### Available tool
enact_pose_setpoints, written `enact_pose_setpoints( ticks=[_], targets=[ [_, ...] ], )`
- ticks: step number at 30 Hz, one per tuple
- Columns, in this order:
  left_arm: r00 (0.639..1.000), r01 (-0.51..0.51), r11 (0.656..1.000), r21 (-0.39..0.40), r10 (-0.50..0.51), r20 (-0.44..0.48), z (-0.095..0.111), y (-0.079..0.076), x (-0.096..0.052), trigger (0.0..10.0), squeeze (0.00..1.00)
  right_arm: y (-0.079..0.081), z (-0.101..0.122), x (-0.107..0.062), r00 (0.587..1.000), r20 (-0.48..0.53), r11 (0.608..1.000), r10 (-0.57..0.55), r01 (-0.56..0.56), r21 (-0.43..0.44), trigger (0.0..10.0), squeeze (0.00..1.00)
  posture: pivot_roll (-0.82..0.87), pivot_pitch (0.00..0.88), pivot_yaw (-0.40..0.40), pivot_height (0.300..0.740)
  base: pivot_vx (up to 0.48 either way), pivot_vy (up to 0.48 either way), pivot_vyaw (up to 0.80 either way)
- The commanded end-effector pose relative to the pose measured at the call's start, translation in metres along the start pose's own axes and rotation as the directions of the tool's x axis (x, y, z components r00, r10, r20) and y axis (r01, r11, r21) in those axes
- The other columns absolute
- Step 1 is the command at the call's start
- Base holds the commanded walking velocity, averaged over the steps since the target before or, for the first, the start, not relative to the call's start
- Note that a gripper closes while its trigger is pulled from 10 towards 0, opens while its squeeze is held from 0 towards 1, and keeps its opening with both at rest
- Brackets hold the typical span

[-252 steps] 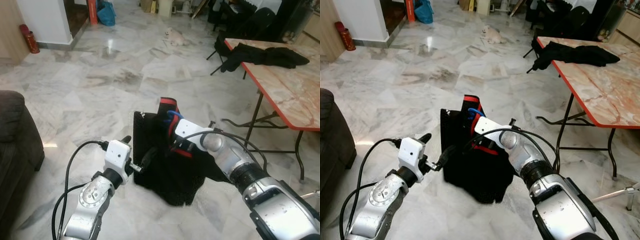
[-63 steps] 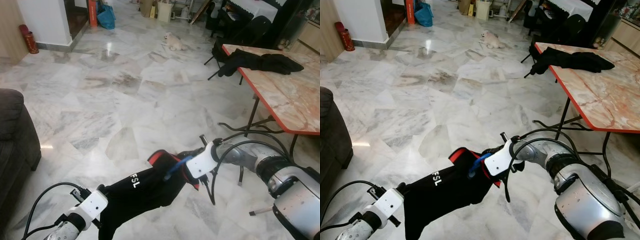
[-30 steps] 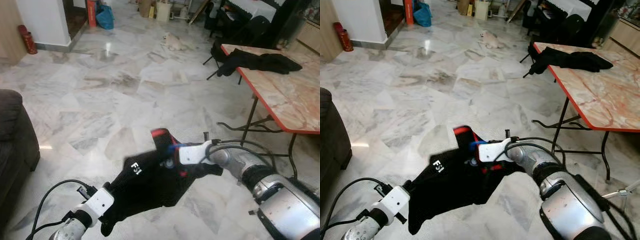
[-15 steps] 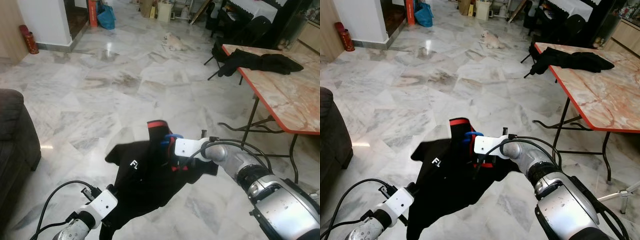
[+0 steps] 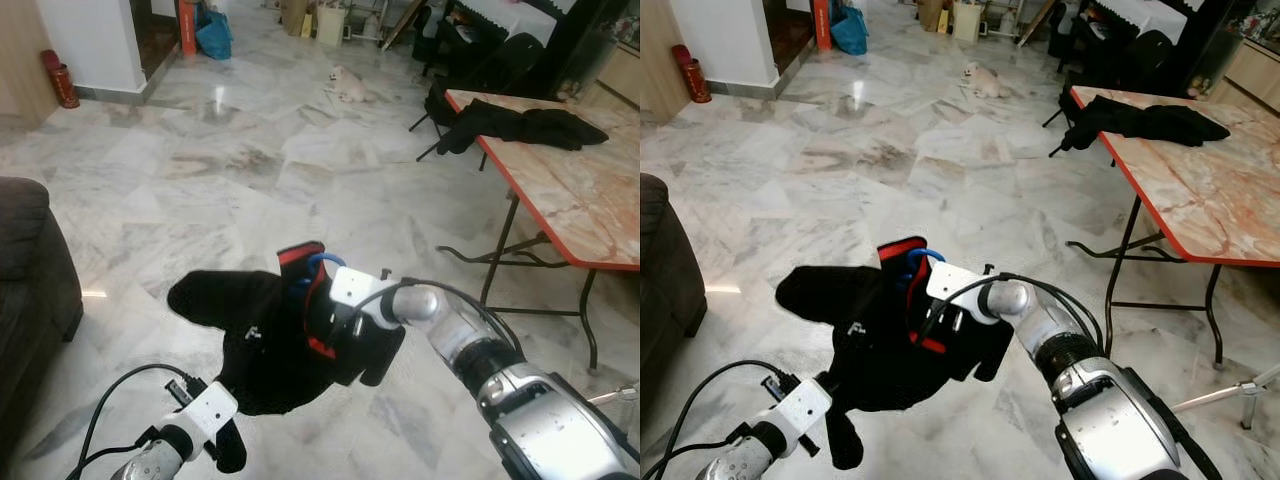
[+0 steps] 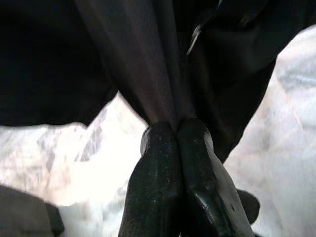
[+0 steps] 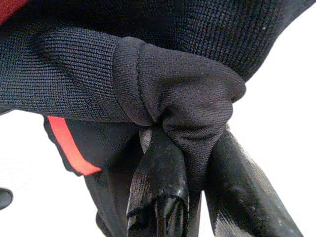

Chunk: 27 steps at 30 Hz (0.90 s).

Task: Hang hanger

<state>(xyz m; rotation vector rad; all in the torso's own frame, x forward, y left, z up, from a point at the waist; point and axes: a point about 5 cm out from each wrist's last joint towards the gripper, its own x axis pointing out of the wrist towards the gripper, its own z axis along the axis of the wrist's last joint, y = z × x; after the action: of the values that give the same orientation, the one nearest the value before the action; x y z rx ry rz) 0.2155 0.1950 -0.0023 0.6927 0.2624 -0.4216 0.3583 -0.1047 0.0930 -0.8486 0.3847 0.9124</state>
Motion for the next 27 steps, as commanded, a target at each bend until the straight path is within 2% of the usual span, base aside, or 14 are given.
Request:
enact_pose_setpoints(
  ticks=[1,6,7,10,15,21,23,24,26,27],
  targets=[
    [1.0,0.013,1.0,0.002,-0.013,-0.029,-0.005,-0.005,-0.001,10.0,0.0,-0.014,0.005,-0.008,0.999,0.035,0.999,-0.042,0.042,-0.008,10.0,0.0,0.01,0.032,-0.164,0.74,0.0,0.0,0.0],
    [0.999,-0.025,1.0,0.0,0.025,-0.043,-0.009,-0.003,-0.005,10.0,0.0,-0.016,0.004,-0.013,0.998,0.053,0.999,-0.045,0.046,-0.022,10.0,0.0,0.02,0.033,-0.16,0.74,0.0,0.0,0.0],
    [0.999,-0.03,1.0,-0.005,0.03,-0.037,-0.008,-0.002,-0.006,10.0,1.0,-0.017,0.004,-0.013,0.997,0.054,0.999,-0.048,0.049,-0.023,10.0,0.0,0.02,0.033,-0.16,0.74,0.0,0.0,0.0],
    [0.999,-0.048,0.998,-0.04,0.047,-0.017,-0.006,0.002,-0.011,10.0,1.0,-0.017,0.002,-0.014,0.998,0.047,0.998,-0.043,0.045,-0.032,10.0,0.0,0.02,0.032,-0.159,0.74,0.0,0.0,0.0],
    [0.999,-0.049,0.998,-0.035,0.049,0.015,-0.003,0.006,-0.017,10.0,1.0,-0.022,-0.003,-0.016,0.996,0.016,0.996,-0.084,0.084,-0.042,10.0,0.0,0.03,0.032,-0.156,0.74,0.0,0.0,0.0],
    [0.997,0.037,0.999,-0.022,-0.035,0.063,0.002,0.002,-0.029,10.0,1.0,-0.023,-0.002,-0.016,0.994,0.028,0.994,-0.102,0.103,-0.046,10.0,0.0,0.03,0.032,-0.153,0.74,0.0,0.0,0.0],
    [0.995,0.053,0.998,-0.046,-0.049,0.083,0.006,0.005,-0.036,10.0,1.0,-0.024,-0.001,-0.018,0.993,0.048,0.988,-0.107,0.111,-0.109,10.0,0.0,0.03,0.034,-0.149,0.74,0.0,0.0,0.0],
    [0.995,0.053,0.998,-0.046,-0.049,0.083,0.006,0.005,-0.036,10.0,1.0,-0.024,-0.001,-0.018,0.993,0.048,0.988,-0.107,0.111,-0.109,10.0,0.0,0.03,0.034,-0.149,0.74,0.0,0.0,0.0],
    [0.994,0.068,0.996,-0.064,-0.062,0.095,0.008,0.008,-0.042,10.0,1.0,-0.025,-0.003,-0.021,0.992,0.051,0.973,-0.116,0.124,-0.196,10.0,0.0,0.04,0.036,-0.148,0.74,0.0,0.0,0.0],
    [0.994,0.068,0.996,-0.064,-0.062,0.095,0.008,0.008,-0.042,10.0,1.0,-0.025,-0.003,-0.021,0.992,0.051,0.973,-0.116,0.124,-0.196,10.0,0.0,0.04,0.036,-0.148,0.74,0.0,0.0,0.0]
  ],
)
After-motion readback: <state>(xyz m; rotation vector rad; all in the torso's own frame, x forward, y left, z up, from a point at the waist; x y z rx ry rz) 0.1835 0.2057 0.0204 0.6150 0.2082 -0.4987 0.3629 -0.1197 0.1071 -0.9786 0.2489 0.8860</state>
